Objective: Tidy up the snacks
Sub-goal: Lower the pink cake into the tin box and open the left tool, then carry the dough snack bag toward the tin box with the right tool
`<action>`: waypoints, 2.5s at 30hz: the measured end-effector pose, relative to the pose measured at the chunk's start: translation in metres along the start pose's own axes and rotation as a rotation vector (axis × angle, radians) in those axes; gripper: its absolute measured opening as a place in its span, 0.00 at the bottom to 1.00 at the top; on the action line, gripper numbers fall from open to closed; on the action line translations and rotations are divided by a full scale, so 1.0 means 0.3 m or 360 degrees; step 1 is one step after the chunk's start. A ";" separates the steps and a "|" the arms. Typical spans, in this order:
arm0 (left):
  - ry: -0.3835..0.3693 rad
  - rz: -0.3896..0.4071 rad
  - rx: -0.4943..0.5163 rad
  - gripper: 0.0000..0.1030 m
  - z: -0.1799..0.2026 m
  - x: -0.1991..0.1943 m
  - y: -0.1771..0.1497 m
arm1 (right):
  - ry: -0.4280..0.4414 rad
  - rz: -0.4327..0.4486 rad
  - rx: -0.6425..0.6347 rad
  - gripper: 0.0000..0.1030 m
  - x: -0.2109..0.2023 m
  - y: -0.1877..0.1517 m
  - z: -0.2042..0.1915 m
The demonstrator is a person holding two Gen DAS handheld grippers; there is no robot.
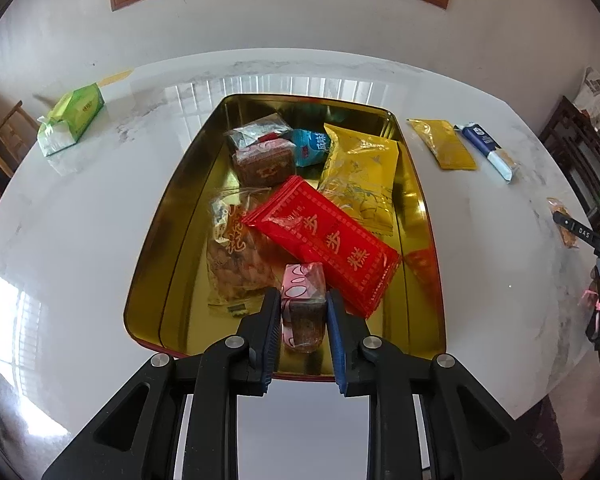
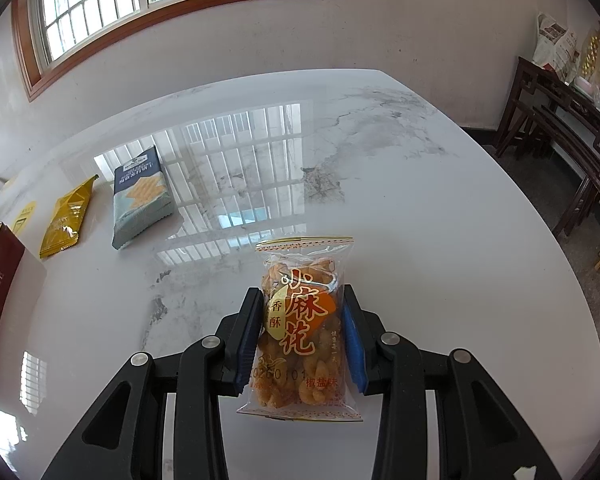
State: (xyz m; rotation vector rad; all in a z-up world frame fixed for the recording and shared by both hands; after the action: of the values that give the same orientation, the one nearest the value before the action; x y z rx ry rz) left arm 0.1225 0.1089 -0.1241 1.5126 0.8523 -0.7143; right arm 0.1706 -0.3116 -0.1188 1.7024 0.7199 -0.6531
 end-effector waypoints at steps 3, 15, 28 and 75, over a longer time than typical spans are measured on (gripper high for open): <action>0.0034 0.0017 0.0006 0.25 -0.004 -0.007 0.002 | -0.0002 0.0000 -0.0002 0.36 0.001 -0.002 0.000; 0.0311 0.0186 0.0021 0.70 -0.050 -0.105 0.031 | 0.0035 0.0007 -0.0011 0.34 -0.012 -0.018 -0.020; 0.0390 0.0189 -0.0020 0.75 -0.088 -0.128 0.020 | 0.0215 -0.0022 -0.0030 0.34 -0.051 -0.073 -0.154; 0.0471 0.0136 -0.0104 0.85 -0.288 -0.121 -0.057 | 0.0919 -0.0489 -0.0657 0.34 0.224 -0.101 -1.509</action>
State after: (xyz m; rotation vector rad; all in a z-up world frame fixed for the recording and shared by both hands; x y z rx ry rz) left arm 0.0856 0.1912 -0.0935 1.6085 1.0145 -0.4011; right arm 0.2192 0.1432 -0.0853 1.4021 1.4374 -0.1789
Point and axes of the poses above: each gripper's, at about its wrist camera, not at the fingertips, and x roughly the way its jaws point, z to its right, y to its top, the point moved 7 cm from there along x, roughly the way its jaws point, and after that the axes turned 14 degrees about y, right-handed, at the moved point
